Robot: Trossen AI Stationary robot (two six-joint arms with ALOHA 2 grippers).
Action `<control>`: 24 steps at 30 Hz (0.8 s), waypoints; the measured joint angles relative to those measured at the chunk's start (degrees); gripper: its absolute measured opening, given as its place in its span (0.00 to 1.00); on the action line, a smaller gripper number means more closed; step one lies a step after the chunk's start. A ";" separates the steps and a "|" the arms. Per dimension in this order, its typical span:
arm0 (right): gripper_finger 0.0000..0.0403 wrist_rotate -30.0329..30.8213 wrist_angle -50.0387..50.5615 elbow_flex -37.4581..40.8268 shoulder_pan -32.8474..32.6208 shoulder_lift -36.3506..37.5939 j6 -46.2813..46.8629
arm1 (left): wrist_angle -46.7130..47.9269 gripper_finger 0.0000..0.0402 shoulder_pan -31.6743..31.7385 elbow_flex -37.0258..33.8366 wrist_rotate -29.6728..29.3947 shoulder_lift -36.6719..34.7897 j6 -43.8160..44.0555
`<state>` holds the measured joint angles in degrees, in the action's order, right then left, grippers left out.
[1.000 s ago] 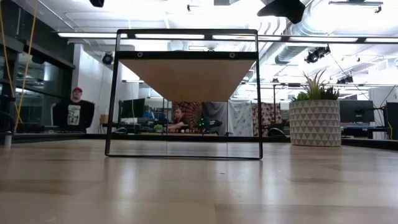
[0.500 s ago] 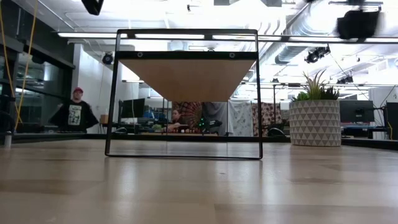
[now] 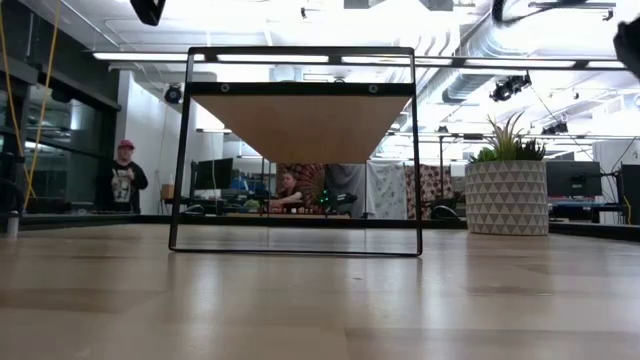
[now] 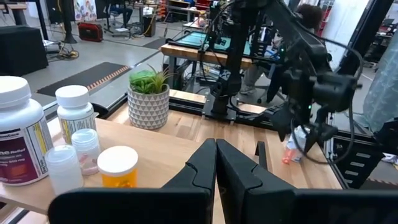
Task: Pick and place medicine bottles onto shelf by color
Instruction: Put the pink medicine bottle on the shelf
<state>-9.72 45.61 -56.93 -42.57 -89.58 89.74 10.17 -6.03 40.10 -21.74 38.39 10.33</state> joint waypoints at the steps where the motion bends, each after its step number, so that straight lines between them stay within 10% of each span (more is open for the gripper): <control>1: 0.87 0.12 0.15 0.01 0.01 -0.74 0.22 | 0.00 0.00 0.00 0.00 -0.04 0.00 0.00; 9: 0.82 -0.49 0.38 0.00 0.07 -4.06 0.24 | 0.08 0.00 0.00 0.00 -0.13 0.00 0.00; 24: 0.30 -0.37 0.83 0.00 0.16 -4.75 -4.90 | 0.04 0.00 -0.02 0.00 -0.57 0.00 0.00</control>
<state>-10.09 46.45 -56.93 -42.41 -94.33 84.84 10.22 -6.04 40.10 -22.31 38.39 10.33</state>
